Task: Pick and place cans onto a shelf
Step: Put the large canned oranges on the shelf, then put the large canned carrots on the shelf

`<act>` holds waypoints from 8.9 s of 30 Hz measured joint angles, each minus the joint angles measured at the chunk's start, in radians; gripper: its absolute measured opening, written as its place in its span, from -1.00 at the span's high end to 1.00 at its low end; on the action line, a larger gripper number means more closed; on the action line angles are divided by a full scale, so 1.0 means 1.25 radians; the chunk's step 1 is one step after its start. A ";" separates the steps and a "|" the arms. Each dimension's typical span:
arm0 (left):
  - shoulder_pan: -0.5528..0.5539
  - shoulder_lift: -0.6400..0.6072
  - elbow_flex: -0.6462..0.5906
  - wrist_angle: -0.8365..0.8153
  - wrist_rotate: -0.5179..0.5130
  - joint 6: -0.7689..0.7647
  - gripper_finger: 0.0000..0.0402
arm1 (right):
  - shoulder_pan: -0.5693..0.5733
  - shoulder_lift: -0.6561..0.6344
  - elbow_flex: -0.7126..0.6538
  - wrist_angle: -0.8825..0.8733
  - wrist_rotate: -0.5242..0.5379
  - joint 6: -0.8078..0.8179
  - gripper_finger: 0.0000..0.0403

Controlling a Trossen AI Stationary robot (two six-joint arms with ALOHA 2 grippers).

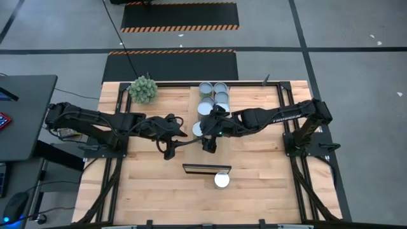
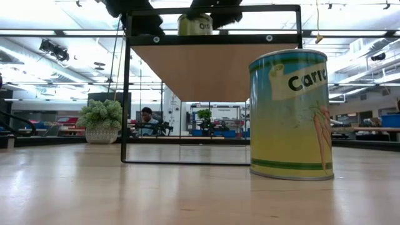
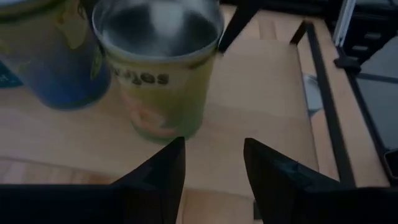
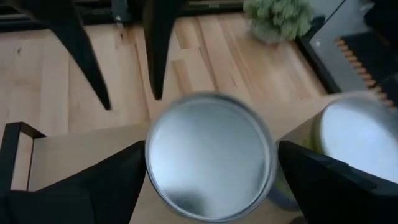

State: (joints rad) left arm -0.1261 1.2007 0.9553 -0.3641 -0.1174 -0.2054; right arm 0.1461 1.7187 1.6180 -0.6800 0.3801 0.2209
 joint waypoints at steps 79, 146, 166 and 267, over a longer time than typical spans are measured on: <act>-0.516 0.523 0.075 0.537 -0.407 -0.332 0.28 | 0.610 0.001 -0.493 0.347 0.235 0.539 -0.73; -0.372 0.651 0.076 0.720 -0.209 -0.196 -0.05 | 0.491 0.197 -0.595 0.830 0.263 0.473 -0.85; -0.408 0.601 0.075 0.765 -0.205 -0.203 -0.05 | 0.522 0.134 -0.594 0.813 0.222 0.413 -0.58; -0.023 -0.089 -0.011 0.066 0.076 -0.074 0.40 | -0.055 -0.424 -0.587 0.355 -0.158 -0.026 -0.86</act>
State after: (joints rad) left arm -0.1554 1.0891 0.9413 -0.2821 -0.0223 -0.2975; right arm 0.0775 1.1892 0.8845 -0.2359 0.1822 0.1879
